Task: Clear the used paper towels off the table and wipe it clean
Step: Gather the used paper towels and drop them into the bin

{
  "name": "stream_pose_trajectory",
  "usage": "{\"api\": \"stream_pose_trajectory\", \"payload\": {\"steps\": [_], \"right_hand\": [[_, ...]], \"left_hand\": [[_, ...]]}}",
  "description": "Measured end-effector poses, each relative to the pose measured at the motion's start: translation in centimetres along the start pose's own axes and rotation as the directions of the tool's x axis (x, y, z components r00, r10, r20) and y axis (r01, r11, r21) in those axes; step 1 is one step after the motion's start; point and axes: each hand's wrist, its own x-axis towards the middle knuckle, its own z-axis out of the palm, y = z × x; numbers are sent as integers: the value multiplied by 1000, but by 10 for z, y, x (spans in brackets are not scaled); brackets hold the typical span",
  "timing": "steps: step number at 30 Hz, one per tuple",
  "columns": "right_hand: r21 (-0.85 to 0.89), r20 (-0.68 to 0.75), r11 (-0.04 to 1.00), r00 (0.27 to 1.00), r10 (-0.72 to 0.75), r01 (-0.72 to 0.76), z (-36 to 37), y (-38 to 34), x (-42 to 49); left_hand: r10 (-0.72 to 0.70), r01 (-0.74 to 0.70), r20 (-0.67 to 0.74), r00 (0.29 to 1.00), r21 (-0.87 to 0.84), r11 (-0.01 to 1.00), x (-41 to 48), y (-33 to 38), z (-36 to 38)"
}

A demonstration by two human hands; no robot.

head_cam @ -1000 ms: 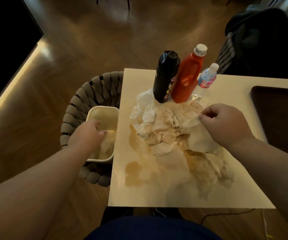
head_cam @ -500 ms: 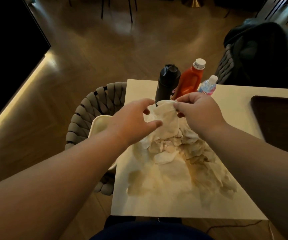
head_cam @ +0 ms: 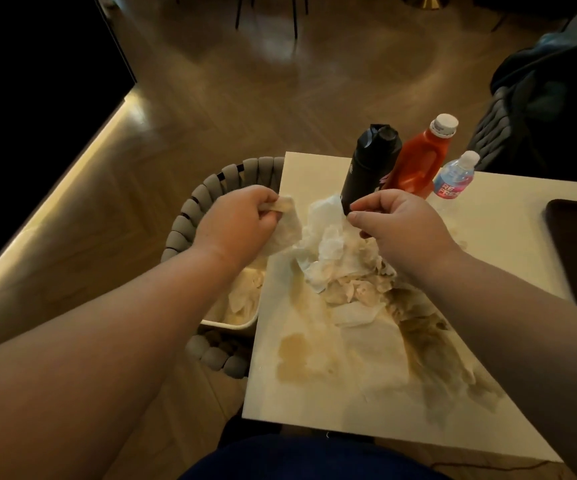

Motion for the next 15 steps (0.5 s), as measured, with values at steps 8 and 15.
{"api": "stream_pose_trajectory", "payload": {"steps": [8, 15], "right_hand": [[-119, -25, 989, 996, 80, -83, -11, 27, -9], [-133, -84, 981, 988, 131, -141, -30, 51, -18]], "left_hand": [[-263, 264, -41, 964, 28, 964, -6, -74, 1], [-472, 388, 231, 851, 327, 861, -20, -91, 22]]}}
